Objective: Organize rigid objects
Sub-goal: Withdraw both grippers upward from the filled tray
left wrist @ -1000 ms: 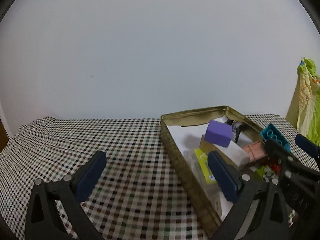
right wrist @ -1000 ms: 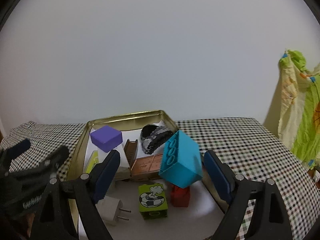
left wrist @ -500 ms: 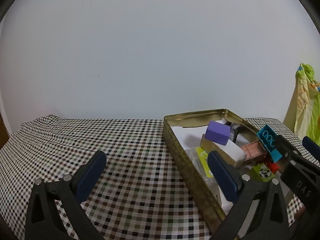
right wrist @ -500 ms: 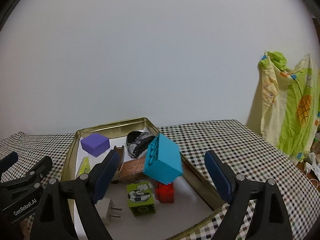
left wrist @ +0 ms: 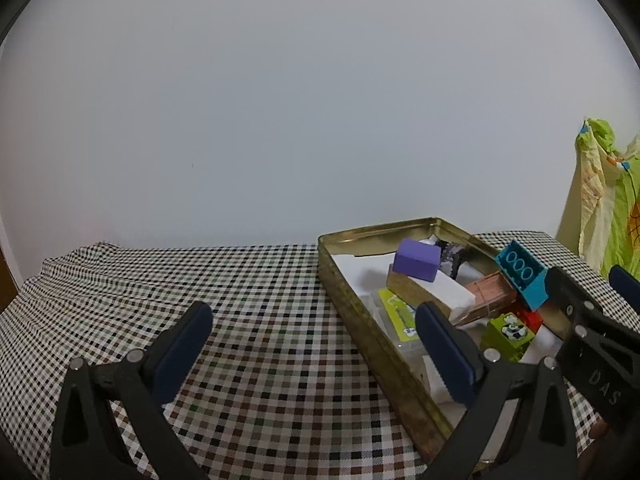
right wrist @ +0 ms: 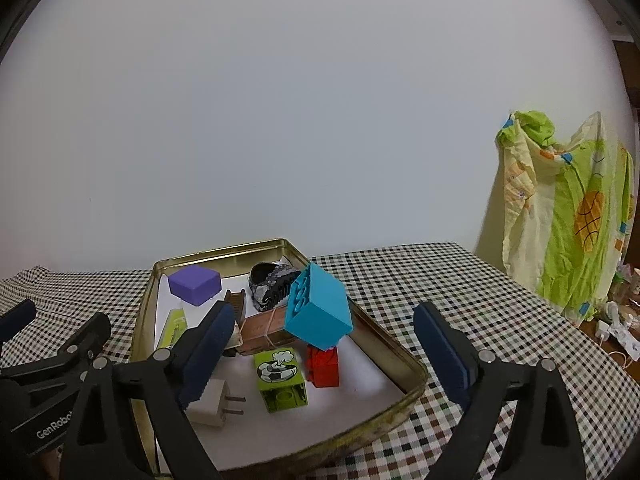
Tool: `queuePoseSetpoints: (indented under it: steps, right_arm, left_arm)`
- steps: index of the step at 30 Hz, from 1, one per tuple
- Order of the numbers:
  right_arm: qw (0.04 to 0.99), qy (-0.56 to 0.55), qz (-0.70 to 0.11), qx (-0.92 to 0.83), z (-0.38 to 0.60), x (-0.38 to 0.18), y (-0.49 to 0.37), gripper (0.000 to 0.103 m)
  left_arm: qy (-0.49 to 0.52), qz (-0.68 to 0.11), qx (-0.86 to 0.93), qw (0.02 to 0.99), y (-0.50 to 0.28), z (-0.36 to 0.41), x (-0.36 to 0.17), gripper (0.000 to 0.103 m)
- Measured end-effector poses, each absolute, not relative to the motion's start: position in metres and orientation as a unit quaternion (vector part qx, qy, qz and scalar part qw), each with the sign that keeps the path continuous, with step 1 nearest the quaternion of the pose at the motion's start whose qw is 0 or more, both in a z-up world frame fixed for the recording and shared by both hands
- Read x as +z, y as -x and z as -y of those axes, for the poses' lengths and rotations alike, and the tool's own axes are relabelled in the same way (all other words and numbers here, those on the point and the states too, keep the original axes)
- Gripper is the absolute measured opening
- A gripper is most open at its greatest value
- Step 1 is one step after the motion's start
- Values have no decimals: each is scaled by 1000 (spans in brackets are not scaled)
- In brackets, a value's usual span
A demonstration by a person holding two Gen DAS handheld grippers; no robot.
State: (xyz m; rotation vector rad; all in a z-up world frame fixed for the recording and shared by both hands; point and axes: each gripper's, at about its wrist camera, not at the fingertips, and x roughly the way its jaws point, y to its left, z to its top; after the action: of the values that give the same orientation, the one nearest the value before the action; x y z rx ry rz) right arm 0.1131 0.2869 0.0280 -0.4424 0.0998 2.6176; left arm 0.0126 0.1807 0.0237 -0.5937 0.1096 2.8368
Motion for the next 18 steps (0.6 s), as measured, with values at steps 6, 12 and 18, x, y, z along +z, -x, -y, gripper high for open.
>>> queuePoseSetpoints:
  steps: [6, 12, 18]
  right_arm:
    - [245, 143, -37, 958, -279, 30, -127, 93]
    - [256, 122, -34, 958, -274, 34, -134, 94]
    - [256, 123, -37, 958, -275, 35, -134, 94]
  left_arm:
    - [188, -36, 974, 124, -23, -180, 26, 103]
    - [191, -39, 972, 129, -26, -182, 27, 103]
    - [194, -39, 972, 127, -24, -182, 25, 103]
